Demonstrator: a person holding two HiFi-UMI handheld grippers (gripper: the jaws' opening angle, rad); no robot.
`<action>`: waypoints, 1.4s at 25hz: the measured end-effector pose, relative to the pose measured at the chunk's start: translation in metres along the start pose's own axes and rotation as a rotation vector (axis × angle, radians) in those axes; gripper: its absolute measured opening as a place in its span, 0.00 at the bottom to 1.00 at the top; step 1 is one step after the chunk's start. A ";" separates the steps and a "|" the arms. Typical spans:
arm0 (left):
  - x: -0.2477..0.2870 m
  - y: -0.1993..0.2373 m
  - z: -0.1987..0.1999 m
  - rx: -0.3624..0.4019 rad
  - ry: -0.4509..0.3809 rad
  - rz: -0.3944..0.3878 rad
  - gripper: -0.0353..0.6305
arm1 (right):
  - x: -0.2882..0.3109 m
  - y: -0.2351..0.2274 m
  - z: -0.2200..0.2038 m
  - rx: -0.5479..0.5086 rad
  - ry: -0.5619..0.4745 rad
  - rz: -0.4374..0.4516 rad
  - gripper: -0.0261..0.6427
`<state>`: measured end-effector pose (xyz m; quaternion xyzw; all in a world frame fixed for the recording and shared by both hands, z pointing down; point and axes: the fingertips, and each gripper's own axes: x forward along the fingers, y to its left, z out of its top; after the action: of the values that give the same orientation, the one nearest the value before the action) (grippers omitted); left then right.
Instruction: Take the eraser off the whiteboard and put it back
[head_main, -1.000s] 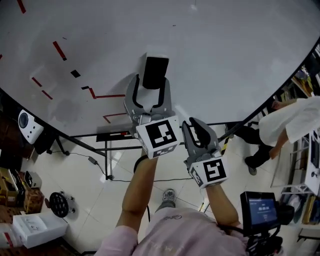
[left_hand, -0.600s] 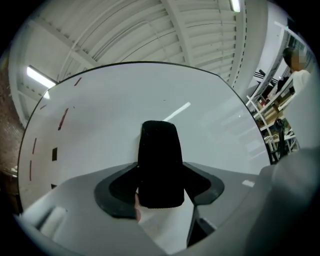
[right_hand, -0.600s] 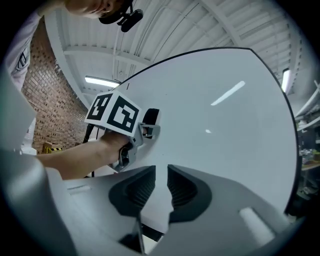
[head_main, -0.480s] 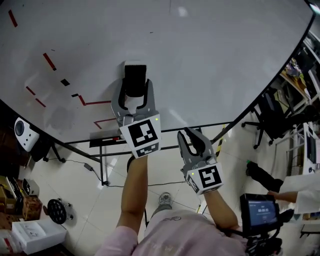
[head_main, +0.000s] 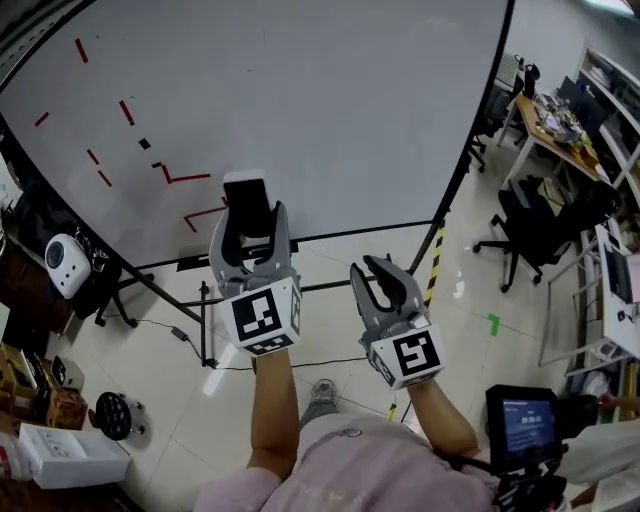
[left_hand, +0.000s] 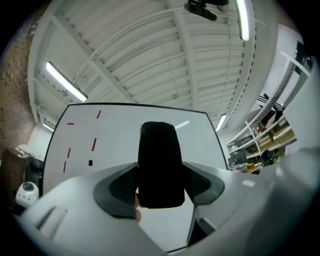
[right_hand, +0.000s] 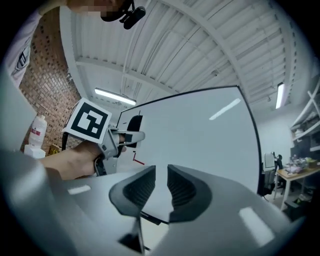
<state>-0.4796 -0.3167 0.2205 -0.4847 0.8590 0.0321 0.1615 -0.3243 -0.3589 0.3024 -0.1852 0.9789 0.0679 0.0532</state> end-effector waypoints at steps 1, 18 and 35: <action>-0.029 -0.014 0.004 -0.024 0.003 0.003 0.46 | -0.031 0.002 0.002 -0.005 -0.006 0.000 0.14; -0.424 -0.145 0.138 -0.030 -0.005 0.068 0.46 | -0.382 0.109 0.040 0.094 0.025 0.097 0.14; -0.506 -0.059 0.155 -0.042 -0.018 0.111 0.46 | -0.350 0.266 0.060 0.159 -0.031 0.254 0.14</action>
<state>-0.1497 0.1009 0.2359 -0.4395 0.8821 0.0633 0.1573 -0.0940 0.0200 0.3183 -0.0539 0.9958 -0.0006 0.0738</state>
